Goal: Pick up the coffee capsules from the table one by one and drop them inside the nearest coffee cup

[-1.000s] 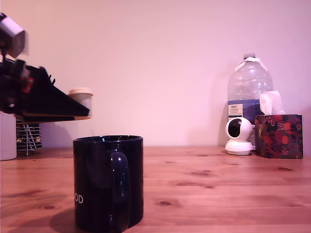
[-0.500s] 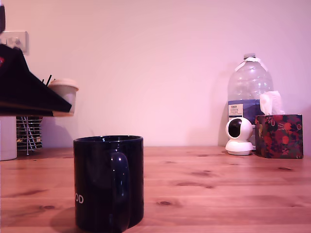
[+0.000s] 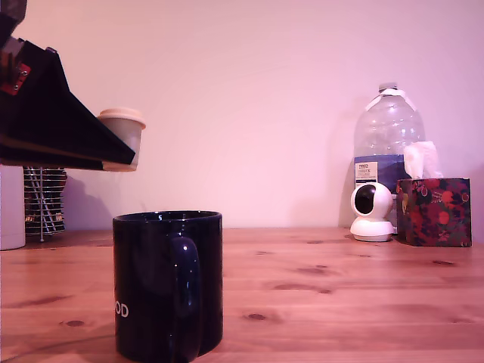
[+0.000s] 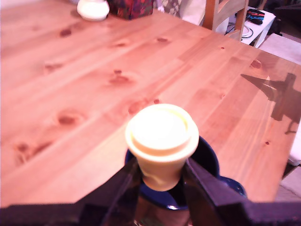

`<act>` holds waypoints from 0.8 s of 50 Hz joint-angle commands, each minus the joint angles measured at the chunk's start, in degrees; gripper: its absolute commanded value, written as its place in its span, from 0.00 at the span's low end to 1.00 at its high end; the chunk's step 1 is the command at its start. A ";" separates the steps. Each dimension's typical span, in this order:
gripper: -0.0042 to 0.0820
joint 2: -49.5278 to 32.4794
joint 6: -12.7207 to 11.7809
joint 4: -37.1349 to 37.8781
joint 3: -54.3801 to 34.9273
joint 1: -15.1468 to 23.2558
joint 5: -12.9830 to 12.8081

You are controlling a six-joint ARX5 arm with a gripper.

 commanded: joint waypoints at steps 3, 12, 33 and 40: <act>0.24 1.88 -0.22 -3.58 2.75 -1.44 -1.16; 0.24 7.56 0.24 -7.54 7.52 -3.65 -3.74; 0.24 20.41 3.17 -17.75 17.79 -9.44 -10.27; 0.24 21.40 5.25 -19.17 19.12 -10.40 -12.81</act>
